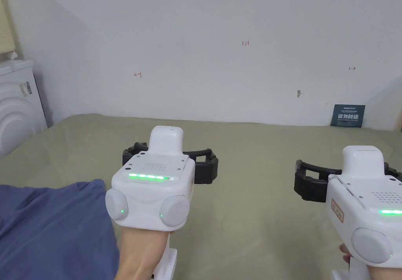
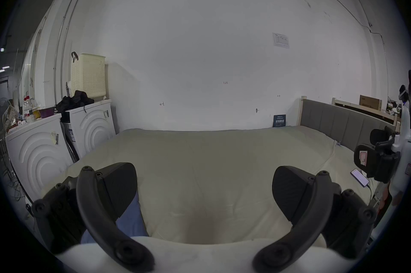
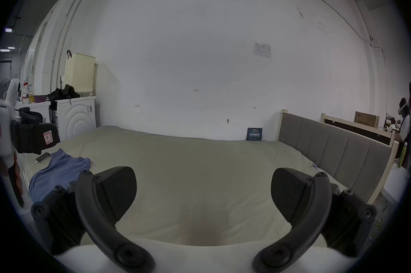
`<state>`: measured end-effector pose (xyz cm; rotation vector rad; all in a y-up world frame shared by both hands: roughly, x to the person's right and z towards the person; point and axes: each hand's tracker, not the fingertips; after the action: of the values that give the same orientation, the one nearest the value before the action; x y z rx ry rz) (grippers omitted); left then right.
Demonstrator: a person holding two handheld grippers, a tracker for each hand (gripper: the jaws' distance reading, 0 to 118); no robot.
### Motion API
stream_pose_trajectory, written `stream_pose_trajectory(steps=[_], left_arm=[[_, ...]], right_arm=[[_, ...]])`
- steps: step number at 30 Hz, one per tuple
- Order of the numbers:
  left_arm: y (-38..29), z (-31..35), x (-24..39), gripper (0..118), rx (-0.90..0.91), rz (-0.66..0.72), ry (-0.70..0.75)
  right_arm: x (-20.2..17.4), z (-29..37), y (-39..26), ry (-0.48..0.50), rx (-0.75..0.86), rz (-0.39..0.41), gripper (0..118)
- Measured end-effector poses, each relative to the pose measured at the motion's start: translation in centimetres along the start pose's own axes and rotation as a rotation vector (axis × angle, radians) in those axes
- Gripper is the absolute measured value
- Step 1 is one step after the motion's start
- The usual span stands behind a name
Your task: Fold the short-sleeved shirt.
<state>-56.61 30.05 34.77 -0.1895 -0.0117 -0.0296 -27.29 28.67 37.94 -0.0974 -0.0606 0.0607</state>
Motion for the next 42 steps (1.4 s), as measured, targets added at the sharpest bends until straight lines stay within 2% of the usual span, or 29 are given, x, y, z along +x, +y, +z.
stream_pose_trajectory(steps=[42], left_arm=[[-0.21, 0.47, 0.35, 118, 0.041, 0.002, -0.017]], right_arm=[[0.08, 0.22, -0.09, 0.005, 0.024, -0.005, 118]])
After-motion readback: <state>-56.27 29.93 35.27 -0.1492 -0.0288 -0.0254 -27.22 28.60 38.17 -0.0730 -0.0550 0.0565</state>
